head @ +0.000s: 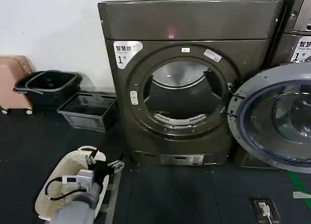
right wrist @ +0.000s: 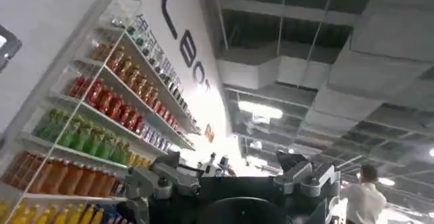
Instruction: Grasp the clothes from the dryer.
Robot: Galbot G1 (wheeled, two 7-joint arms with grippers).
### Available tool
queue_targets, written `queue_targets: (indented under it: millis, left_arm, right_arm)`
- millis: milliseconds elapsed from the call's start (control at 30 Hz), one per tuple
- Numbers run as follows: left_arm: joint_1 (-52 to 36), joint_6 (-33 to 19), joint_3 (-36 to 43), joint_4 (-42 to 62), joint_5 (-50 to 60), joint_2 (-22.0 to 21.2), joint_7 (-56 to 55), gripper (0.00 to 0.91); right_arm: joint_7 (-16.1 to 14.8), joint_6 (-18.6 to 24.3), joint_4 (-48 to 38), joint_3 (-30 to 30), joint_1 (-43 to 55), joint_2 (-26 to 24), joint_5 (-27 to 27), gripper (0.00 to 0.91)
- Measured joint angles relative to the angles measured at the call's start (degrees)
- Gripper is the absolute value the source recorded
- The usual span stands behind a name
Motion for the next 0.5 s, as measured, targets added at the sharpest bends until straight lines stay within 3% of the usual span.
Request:
queue_targets:
  millis: [500]
  left_arm:
    - [0.0,0.0,-0.05,-0.1,-0.06,0.14,0.22,0.907]
  right_arm:
    - [0.76,-0.2,-0.1,0.22,-0.12,-0.08,0.55,0.907]
